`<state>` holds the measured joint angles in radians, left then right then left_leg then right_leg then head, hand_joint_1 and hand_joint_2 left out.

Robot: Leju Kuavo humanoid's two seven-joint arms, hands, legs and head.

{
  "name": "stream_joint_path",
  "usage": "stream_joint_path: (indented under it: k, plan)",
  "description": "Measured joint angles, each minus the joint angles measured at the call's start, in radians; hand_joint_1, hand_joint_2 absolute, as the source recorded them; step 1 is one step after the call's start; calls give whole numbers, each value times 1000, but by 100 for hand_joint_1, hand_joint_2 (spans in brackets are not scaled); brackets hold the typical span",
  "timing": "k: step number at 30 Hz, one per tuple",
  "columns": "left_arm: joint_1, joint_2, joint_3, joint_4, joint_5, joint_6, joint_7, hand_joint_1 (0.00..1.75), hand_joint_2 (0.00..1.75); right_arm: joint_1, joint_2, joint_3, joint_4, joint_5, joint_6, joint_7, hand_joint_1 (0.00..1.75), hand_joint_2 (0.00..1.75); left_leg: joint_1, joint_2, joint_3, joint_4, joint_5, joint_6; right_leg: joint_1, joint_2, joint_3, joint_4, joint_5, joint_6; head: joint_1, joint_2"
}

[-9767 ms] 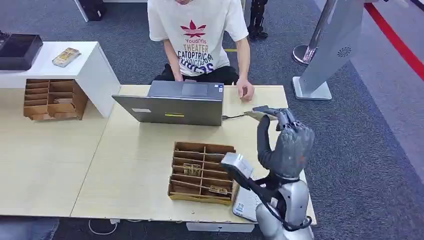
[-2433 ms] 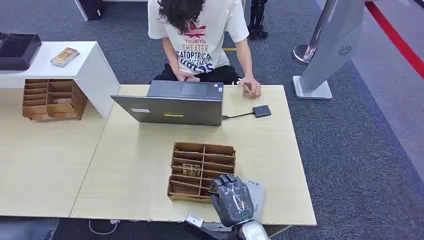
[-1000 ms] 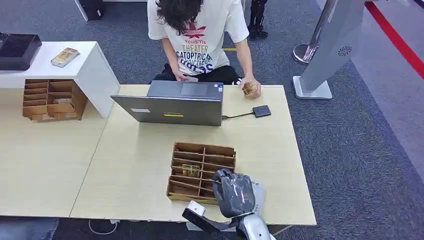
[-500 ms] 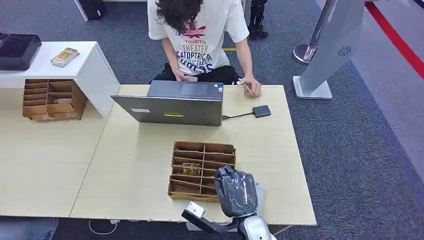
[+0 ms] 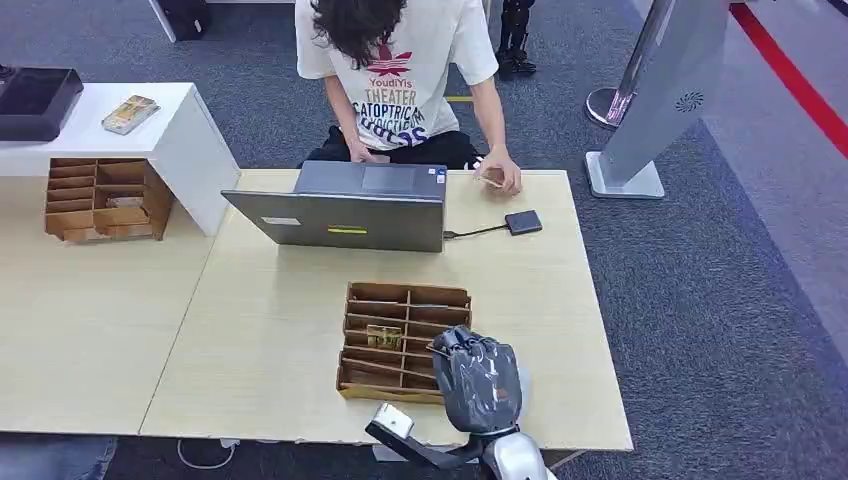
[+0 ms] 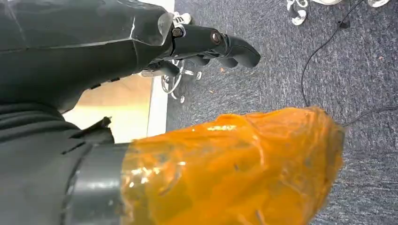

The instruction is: Pass the card to the sensor for recognition and then transmit it.

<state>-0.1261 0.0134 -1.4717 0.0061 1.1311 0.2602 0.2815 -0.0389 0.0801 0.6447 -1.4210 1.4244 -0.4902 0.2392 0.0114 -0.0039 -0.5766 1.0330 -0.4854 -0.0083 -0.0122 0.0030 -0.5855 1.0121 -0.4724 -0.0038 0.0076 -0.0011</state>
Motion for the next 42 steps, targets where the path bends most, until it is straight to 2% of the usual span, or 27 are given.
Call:
stream_joint_path:
  k: [5,13,21,25,30,39,40,42]
  plan:
    - [0,2,0,0,3,0,-6,0,0,6,0,-6,-23,0,-20,-1,175,175,0,0,0,0,0,0,0,0,0,0,0,0,0,0]
    - [1,5,0,0,10,0,-12,0,0,26,0,-29,-110,-15,-103,-30,175,175,0,0,0,0,0,0,0,0,0,0,0,0,0,0]
    - [0,6,0,0,10,0,-13,0,0,37,0,-32,-153,-16,-115,-39,175,175,0,0,0,0,0,0,0,0,0,0,0,0,0,0]
    - [1,6,0,0,2,0,-21,0,0,48,0,-41,-197,-6,-172,-67,175,175,0,0,0,0,0,0,0,0,0,0,0,0,0,0]
    - [0,7,0,0,-27,0,-22,0,0,59,10,-61,-300,19,-179,-127,175,175,0,0,0,0,0,0,0,0,0,0,0,0,0,0]
    - [-1,7,0,0,-34,0,-22,0,0,63,18,-76,-354,23,-179,-138,175,175,0,0,0,0,0,0,0,0,0,0,0,0,0,0]
    - [-1,7,0,0,-53,0,-22,0,0,72,37,-93,-404,23,-179,-215,175,175,0,0,0,0,0,0,0,0,0,0,0,0,0,0]
    - [-2,7,0,0,-71,0,-23,0,0,75,63,-118,-448,20,-179,-304,175,175,0,0,0,0,0,0,0,0,0,0,0,0,0,0]
